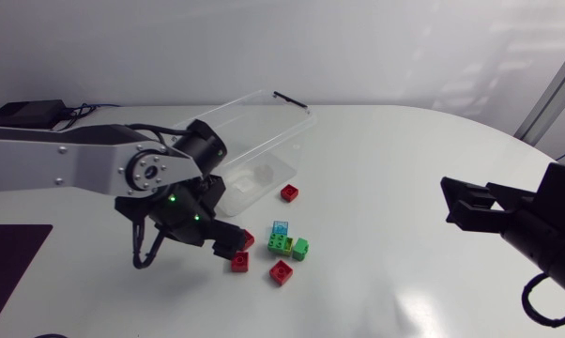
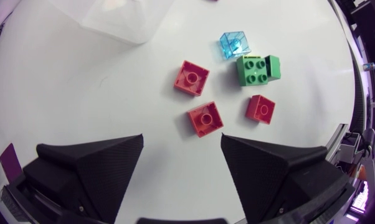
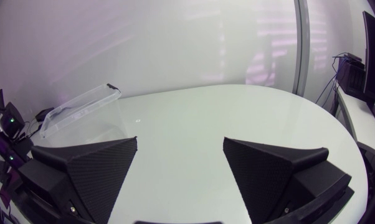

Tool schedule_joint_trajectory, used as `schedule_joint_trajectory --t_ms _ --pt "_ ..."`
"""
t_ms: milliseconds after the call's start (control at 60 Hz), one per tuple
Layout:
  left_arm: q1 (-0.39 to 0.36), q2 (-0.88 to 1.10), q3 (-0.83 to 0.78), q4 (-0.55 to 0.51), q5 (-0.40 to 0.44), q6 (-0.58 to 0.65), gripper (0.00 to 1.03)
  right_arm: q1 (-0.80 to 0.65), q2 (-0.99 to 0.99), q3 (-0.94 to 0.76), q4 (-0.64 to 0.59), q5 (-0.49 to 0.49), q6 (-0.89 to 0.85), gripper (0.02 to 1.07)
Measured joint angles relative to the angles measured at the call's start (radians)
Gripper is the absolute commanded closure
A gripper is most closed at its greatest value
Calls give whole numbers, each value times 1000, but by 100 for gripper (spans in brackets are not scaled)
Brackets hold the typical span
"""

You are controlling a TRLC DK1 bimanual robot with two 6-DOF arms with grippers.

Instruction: Place the duplo bricks in the container

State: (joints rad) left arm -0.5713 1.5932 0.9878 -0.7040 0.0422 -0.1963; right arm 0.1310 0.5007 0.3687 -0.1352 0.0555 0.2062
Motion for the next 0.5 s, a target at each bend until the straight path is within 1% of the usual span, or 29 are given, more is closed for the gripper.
schedule_joint_trajectory --t_ms 117,300,383,500 --pt "-49 68 29 -5 -25 -23 19 10 8 0 0 5 4 7" --pt "-111 148 92 -4 -26 -61 19 42 50 0 0 21 23 7" --pt "-126 187 106 0 -29 -79 19 57 72 0 0 24 27 7" --pt "-124 228 106 3 -46 -98 19 71 109 0 4 24 30 7"
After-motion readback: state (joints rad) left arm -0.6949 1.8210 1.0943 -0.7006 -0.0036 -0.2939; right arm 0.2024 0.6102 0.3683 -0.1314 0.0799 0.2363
